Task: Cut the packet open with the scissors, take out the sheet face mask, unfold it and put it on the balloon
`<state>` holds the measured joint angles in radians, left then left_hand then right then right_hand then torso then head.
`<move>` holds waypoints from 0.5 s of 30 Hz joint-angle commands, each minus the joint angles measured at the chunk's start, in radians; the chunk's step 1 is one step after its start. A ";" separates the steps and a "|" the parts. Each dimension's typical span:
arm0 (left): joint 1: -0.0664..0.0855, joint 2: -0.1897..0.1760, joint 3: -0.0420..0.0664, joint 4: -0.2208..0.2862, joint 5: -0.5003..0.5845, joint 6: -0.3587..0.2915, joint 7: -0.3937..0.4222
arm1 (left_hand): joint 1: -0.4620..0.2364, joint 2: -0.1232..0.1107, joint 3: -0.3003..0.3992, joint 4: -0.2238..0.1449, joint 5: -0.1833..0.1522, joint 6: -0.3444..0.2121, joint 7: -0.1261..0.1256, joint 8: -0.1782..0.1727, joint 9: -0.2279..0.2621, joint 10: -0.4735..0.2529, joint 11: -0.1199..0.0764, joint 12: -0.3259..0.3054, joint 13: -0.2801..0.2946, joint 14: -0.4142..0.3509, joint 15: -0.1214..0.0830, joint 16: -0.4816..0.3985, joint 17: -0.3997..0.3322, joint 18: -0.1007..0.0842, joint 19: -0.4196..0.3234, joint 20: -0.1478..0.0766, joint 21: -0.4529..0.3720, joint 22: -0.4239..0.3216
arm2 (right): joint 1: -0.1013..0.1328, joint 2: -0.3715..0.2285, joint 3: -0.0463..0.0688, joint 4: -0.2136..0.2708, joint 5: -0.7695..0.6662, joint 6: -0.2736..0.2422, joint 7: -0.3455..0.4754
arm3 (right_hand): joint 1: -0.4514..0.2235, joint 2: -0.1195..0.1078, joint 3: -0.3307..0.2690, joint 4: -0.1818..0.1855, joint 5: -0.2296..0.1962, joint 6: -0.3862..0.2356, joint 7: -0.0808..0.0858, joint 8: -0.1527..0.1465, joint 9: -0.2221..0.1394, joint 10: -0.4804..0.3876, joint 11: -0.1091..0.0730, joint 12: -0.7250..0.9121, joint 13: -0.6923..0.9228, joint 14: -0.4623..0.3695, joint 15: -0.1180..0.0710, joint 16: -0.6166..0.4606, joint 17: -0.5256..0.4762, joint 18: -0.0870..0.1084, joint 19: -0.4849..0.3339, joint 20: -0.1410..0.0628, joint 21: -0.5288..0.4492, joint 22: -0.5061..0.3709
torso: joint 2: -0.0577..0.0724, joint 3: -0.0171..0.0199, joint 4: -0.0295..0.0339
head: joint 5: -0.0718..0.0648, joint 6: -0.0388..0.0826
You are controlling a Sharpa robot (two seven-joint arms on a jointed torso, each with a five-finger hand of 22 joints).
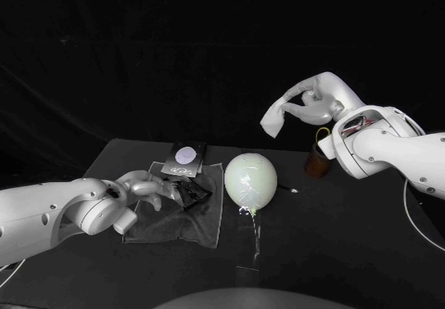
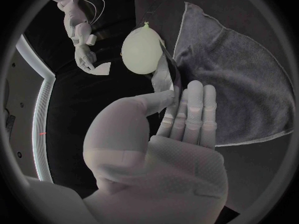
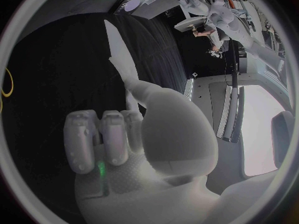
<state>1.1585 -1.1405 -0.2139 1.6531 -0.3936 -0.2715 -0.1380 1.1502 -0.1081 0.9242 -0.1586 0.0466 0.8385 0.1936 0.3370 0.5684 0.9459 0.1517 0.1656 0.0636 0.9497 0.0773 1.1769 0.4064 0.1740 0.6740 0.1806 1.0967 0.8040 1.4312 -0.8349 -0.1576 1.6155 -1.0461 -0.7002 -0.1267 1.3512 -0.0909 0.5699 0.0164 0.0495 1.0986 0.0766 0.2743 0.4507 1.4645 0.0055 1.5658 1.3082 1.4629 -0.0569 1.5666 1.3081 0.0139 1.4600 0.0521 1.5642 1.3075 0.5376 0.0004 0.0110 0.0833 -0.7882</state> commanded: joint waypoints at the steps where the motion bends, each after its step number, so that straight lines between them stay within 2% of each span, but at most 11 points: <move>1: 0.000 0.002 -0.001 -0.005 -0.065 0.116 -0.104 | 0.024 -0.022 -0.026 -0.008 0.000 -0.028 -0.003 -0.025 -0.026 0.003 0.005 -0.007 0.000 -0.007 0.005 -0.008 -0.007 0.008 0.003 0.001 -0.005 -0.002 | -0.002 0.001 0.000 0.002 -0.006 0.024 0.011 | 0.003 0.001 0.001 -0.005 -0.001 0.006 0.000 0.004 0.007 0.105 -0.005 0.001 0.260 0.108 -0.004 0.004 0.263 -0.014 0.111 -0.004 0.007 0.263 | -0.001 0.0017 -0.0001 | 0.001 -0.007; 2: -0.001 0.001 -0.002 -0.010 -0.085 0.140 -0.126 | 0.040 -0.036 -0.035 -0.020 0.002 -0.045 -0.006 -0.039 -0.036 0.000 0.007 -0.009 0.000 -0.012 0.006 -0.012 -0.011 0.008 0.001 0.001 -0.005 -0.002 | -0.003 0.001 0.000 0.002 -0.006 0.025 0.012 | 0.003 0.001 0.001 -0.005 -0.001 0.006 0.000 0.004 0.007 0.105 -0.005 0.001 0.260 0.108 -0.004 0.004 0.263 -0.014 0.111 -0.004 0.007 0.263 | -0.001 0.0019 -0.0001 | 0.001 -0.007; 3: -0.001 -0.001 -0.003 -0.013 -0.102 0.157 -0.140 | 0.049 -0.057 -0.053 -0.028 0.001 -0.072 0.003 -0.057 -0.049 -0.005 0.007 -0.012 0.000 -0.014 0.007 -0.014 -0.015 0.007 -0.001 0.003 -0.009 -0.004 | -0.004 0.001 0.000 0.002 -0.006 0.026 0.013 | 0.003 0.001 0.001 -0.005 -0.001 0.006 0.000 0.004 0.007 0.105 -0.005 0.001 0.260 0.108 -0.004 0.004 0.263 -0.014 0.111 -0.004 0.007 0.263 | -0.002 0.0021 -0.0001 | -0.001 -0.009; 5: -0.001 -0.004 -0.004 -0.022 -0.141 0.192 -0.166 | 0.060 -0.064 -0.069 -0.026 -0.001 -0.090 0.014 -0.070 -0.060 -0.008 0.009 -0.013 0.001 -0.014 0.008 -0.016 -0.019 0.007 -0.002 0.005 -0.015 -0.008 | -0.005 0.000 -0.001 0.004 -0.005 0.029 0.014 | 0.003 0.001 0.001 -0.005 -0.001 0.006 0.000 0.004 0.007 0.105 -0.005 0.001 0.260 0.108 -0.004 0.004 0.263 -0.014 0.111 -0.004 0.007 0.263 | -0.002 0.0008 0.0001 | -0.005 -0.010; 6: -0.001 -0.007 -0.004 -0.026 -0.163 0.211 -0.177 | 0.068 -0.089 -0.103 -0.025 0.002 -0.103 0.025 -0.077 -0.071 -0.006 0.011 -0.011 0.002 -0.012 0.012 -0.016 -0.023 0.007 -0.004 0.010 -0.030 -0.018 | -0.006 0.000 -0.001 0.004 -0.005 0.030 0.014 | 0.003 0.001 0.001 -0.005 -0.001 0.006 0.000 0.004 0.007 0.105 -0.005 0.001 0.260 0.108 -0.004 0.004 0.263 -0.014 0.111 -0.004 0.007 0.263 | -0.002 0.0007 0.0001 | -0.005 -0.010; 7: -0.001 -0.008 -0.004 -0.029 -0.175 0.222 -0.184 | 0.065 -0.099 -0.117 -0.022 0.001 -0.109 0.024 -0.079 -0.074 -0.007 0.012 -0.012 0.002 -0.012 0.014 -0.015 -0.024 0.006 -0.005 0.012 -0.036 -0.022 | -0.006 0.000 -0.001 0.005 -0.005 0.031 0.014 | 0.003 0.001 0.001 -0.005 -0.001 0.006 0.000 0.004 0.007 0.105 -0.005 0.001 0.260 0.108 -0.004 0.004 0.263 -0.014 0.111 -0.004 0.007 0.263 | -0.002 -0.0003 0.0002 | -0.007 -0.008; 9: 0.000 -0.012 -0.003 -0.038 -0.208 0.254 -0.198 | 0.070 -0.109 -0.159 -0.002 0.002 -0.122 0.024 -0.080 -0.085 -0.012 0.012 -0.011 0.002 -0.013 0.015 -0.015 -0.030 0.008 -0.002 0.018 -0.064 -0.042 | -0.007 -0.001 -0.002 0.005 -0.005 0.033 0.014 | 0.003 0.001 0.001 -0.005 -0.001 0.006 0.000 0.004 0.007 0.105 -0.005 0.001 0.260 0.108 -0.004 0.004 0.263 -0.014 0.111 -0.004 0.007 0.263 | -0.001 -0.0015 0.0004 | -0.009 -0.008; 12: 0.006 -0.016 -0.002 -0.051 -0.247 0.294 -0.214 | 0.074 -0.128 -0.266 0.047 0.003 -0.165 0.041 -0.075 -0.103 -0.021 0.023 -0.005 0.004 -0.021 0.028 -0.009 -0.038 0.009 0.015 0.030 -0.125 -0.087 | -0.009 -0.002 -0.002 0.005 -0.004 0.037 0.015 | 0.003 0.001 0.001 -0.005 -0.001 0.006 0.000 0.004 0.007 0.105 -0.005 0.001 0.260 0.108 -0.004 0.004 0.263 -0.014 0.111 -0.004 0.007 0.263 | 0.000 -0.0018 0.0004 | -0.014 -0.007; 14: 0.012 -0.015 -0.001 -0.056 -0.272 0.313 -0.221 | 0.084 -0.130 -0.310 0.066 0.003 -0.183 0.042 -0.067 -0.108 -0.022 0.024 0.003 0.005 -0.024 0.029 -0.005 -0.040 0.009 0.026 0.033 -0.146 -0.104 | -0.010 -0.002 -0.003 0.005 -0.003 0.039 0.016 | 0.002 0.002 0.002 -0.005 -0.001 0.005 0.000 0.005 0.007 0.104 -0.005 0.000 0.259 0.108 -0.003 0.004 0.263 -0.014 0.110 -0.004 0.005 0.263 | 0.000 -0.0007 0.0003 | -0.014 -0.009; 15: 0.016 -0.015 0.000 -0.056 -0.283 0.321 -0.223 | 0.097 -0.129 -0.361 0.092 0.001 -0.197 0.046 -0.050 -0.109 -0.028 0.027 0.016 0.008 -0.029 0.033 0.001 -0.042 0.009 0.038 0.035 -0.169 -0.122 | -0.010 -0.002 -0.003 0.005 -0.003 0.039 0.016 | 0.002 0.002 0.002 -0.005 -0.001 0.005 0.000 0.005 0.007 0.104 -0.005 0.000 0.259 0.108 -0.003 0.004 0.263 -0.014 0.110 -0.004 0.005 0.263 | 0.000 -0.0006 0.0003 | -0.015 -0.008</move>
<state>1.1687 -1.1576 -0.2162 1.5970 -0.5926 -0.0415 -0.3200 1.2370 -0.2374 0.5915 -0.0808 0.0466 0.6495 0.1835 0.2778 0.4607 0.9218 0.1755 0.1744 0.0698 0.9225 0.1039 1.1706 0.3658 0.1711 0.7035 0.2162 0.9406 0.6919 1.4216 -0.8369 -0.1608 1.6194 -1.0453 -0.6788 -0.1233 1.3513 -0.0909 0.5699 0.0165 0.0495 1.0953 0.0761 0.2742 0.4576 1.4645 0.0055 1.5632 1.3073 1.4629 -0.0569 1.5673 1.3074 0.0140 1.4599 0.0522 1.5673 1.3078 0.5365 -0.0002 0.0112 0.0706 -0.7963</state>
